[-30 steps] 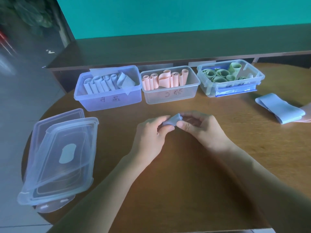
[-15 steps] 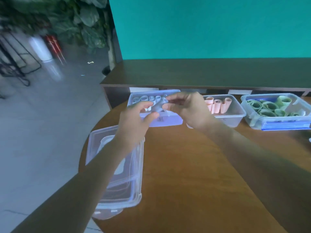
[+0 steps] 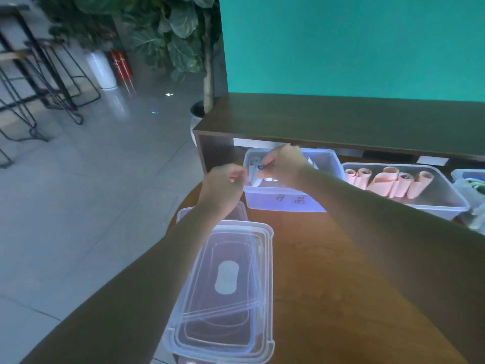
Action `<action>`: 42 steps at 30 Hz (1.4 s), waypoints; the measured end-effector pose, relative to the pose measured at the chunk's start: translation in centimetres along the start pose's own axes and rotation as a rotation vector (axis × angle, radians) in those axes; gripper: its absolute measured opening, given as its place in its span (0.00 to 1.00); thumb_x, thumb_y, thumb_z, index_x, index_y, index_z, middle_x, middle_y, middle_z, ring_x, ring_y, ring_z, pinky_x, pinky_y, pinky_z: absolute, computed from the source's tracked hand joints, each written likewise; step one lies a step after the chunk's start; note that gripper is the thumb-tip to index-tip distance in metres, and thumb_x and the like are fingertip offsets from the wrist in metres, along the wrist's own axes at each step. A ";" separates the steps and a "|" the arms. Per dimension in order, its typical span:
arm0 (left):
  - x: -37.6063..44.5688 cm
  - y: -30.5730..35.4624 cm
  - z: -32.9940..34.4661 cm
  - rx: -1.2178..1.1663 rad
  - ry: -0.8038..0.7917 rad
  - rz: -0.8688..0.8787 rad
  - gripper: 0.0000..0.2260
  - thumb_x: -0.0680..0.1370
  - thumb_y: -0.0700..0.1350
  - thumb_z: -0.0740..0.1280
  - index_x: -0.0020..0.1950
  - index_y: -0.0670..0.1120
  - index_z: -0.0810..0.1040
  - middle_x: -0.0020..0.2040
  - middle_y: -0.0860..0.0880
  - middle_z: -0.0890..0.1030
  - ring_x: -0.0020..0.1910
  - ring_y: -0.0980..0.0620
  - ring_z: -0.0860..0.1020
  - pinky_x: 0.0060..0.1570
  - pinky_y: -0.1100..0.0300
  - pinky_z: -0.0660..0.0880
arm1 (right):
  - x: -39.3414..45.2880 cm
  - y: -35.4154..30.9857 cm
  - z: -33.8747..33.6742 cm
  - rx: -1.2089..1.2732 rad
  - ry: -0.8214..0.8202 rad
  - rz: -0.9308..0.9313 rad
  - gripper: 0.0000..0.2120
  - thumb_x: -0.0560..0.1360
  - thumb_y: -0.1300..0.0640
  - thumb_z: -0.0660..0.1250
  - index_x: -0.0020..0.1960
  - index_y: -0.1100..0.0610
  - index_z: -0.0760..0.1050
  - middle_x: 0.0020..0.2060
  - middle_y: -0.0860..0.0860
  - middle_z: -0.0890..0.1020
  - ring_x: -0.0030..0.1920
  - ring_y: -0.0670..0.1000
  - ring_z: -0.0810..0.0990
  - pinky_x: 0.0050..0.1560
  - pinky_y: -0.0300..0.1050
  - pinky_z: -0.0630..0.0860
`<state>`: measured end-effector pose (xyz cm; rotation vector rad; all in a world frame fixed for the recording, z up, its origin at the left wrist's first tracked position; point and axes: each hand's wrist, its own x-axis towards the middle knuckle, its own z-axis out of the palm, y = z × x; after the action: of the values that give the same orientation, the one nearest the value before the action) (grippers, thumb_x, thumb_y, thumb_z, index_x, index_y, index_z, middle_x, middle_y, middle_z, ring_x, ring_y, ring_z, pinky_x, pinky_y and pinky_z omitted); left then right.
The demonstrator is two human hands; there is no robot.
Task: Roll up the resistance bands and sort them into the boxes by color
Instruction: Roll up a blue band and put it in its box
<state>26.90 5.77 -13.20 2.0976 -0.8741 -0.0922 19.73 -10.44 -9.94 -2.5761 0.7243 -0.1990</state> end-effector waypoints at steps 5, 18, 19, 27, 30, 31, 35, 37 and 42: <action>0.5 -0.4 0.0 -0.042 0.010 0.002 0.11 0.82 0.49 0.65 0.60 0.48 0.84 0.54 0.53 0.85 0.51 0.58 0.80 0.49 0.72 0.71 | 1.8 -0.6 1.4 -0.075 -0.033 -0.013 0.03 0.71 0.52 0.73 0.40 0.51 0.83 0.37 0.51 0.84 0.45 0.54 0.81 0.42 0.42 0.76; 0.5 -0.6 0.3 0.015 -0.021 0.005 0.12 0.83 0.51 0.64 0.64 0.51 0.82 0.59 0.54 0.84 0.53 0.59 0.79 0.49 0.70 0.72 | 1.2 -0.2 0.6 0.104 -0.081 -0.031 0.12 0.68 0.55 0.80 0.49 0.54 0.85 0.43 0.52 0.87 0.45 0.53 0.86 0.52 0.48 0.82; 0.4 -0.5 0.3 0.016 -0.023 -0.001 0.12 0.83 0.51 0.64 0.64 0.51 0.82 0.59 0.54 0.84 0.53 0.59 0.79 0.50 0.69 0.72 | 1.0 -0.2 0.4 0.088 -0.088 -0.032 0.11 0.69 0.54 0.79 0.51 0.54 0.85 0.44 0.51 0.87 0.46 0.53 0.86 0.52 0.48 0.82; -0.6 1.6 0.5 0.092 0.040 0.014 0.12 0.83 0.47 0.63 0.63 0.49 0.82 0.58 0.51 0.84 0.52 0.56 0.79 0.50 0.66 0.76 | -2.1 1.2 -2.0 0.217 0.001 -0.008 0.08 0.72 0.62 0.72 0.49 0.53 0.85 0.44 0.52 0.87 0.45 0.52 0.85 0.47 0.44 0.82; -1.3 3.8 1.0 0.085 0.138 0.104 0.11 0.82 0.44 0.64 0.62 0.48 0.82 0.56 0.50 0.83 0.53 0.51 0.80 0.55 0.52 0.80 | -4.2 2.9 -3.6 0.289 0.086 -0.033 0.06 0.74 0.61 0.72 0.45 0.51 0.83 0.38 0.49 0.86 0.39 0.47 0.84 0.38 0.30 0.75; -1.5 4.7 1.4 0.087 0.180 0.160 0.11 0.82 0.42 0.65 0.60 0.47 0.83 0.55 0.50 0.84 0.54 0.50 0.79 0.57 0.53 0.78 | -5.2 3.6 -4.2 0.312 0.115 -0.047 0.04 0.74 0.60 0.72 0.46 0.53 0.83 0.37 0.48 0.85 0.37 0.44 0.83 0.36 0.26 0.72; -2.7 9.5 3.4 0.016 0.239 0.263 0.09 0.80 0.39 0.66 0.58 0.45 0.84 0.54 0.49 0.84 0.56 0.50 0.79 0.58 0.57 0.74 | -10.4 7.7 -7.3 0.456 0.241 -0.037 0.04 0.74 0.60 0.75 0.48 0.57 0.84 0.38 0.49 0.85 0.30 0.35 0.77 0.33 0.29 0.72; -3.6 12.3 5.1 -0.019 0.212 0.282 0.10 0.80 0.39 0.67 0.58 0.45 0.84 0.56 0.50 0.84 0.57 0.52 0.79 0.58 0.61 0.72 | -13.6 10.2 -9.0 0.511 0.288 0.002 0.03 0.74 0.60 0.75 0.48 0.57 0.85 0.38 0.49 0.85 0.31 0.36 0.78 0.33 0.31 0.73; -7.0 19.6 11.3 -0.098 0.076 0.359 0.09 0.80 0.39 0.67 0.58 0.46 0.84 0.54 0.52 0.85 0.54 0.56 0.79 0.55 0.68 0.69 | -23.0 18.0 -12.9 0.536 0.417 0.118 0.03 0.74 0.56 0.76 0.47 0.53 0.84 0.36 0.48 0.85 0.33 0.41 0.80 0.36 0.32 0.73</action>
<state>6.79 -5.50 -7.76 1.8120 -1.1604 0.1303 -11.38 -17.11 -7.17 -1.9908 0.8283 -0.7933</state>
